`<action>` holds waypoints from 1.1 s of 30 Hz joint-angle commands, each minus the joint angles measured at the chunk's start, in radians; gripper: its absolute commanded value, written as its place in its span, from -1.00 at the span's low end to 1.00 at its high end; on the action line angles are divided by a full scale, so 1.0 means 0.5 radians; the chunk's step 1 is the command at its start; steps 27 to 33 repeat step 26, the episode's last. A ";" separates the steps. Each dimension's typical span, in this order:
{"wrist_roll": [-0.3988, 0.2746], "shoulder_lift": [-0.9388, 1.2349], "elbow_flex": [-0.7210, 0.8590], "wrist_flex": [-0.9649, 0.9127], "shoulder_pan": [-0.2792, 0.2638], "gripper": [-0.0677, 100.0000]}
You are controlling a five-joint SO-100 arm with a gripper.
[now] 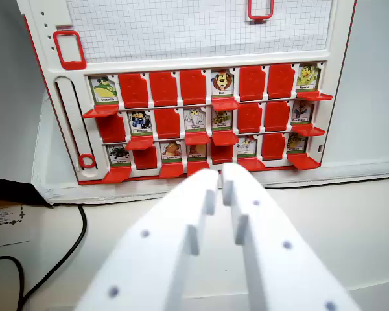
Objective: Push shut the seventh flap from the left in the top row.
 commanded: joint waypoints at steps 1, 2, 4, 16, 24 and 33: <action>-0.034 0.242 0.052 0.006 -0.009 -1.00; -0.037 0.273 0.071 0.012 -0.015 -1.00; -0.046 0.325 0.086 0.046 -0.043 -1.00; -0.080 0.552 0.270 0.092 -0.126 -1.00; -0.098 0.549 0.295 0.092 -0.129 -1.00; -0.098 0.543 0.295 0.092 -0.129 -1.00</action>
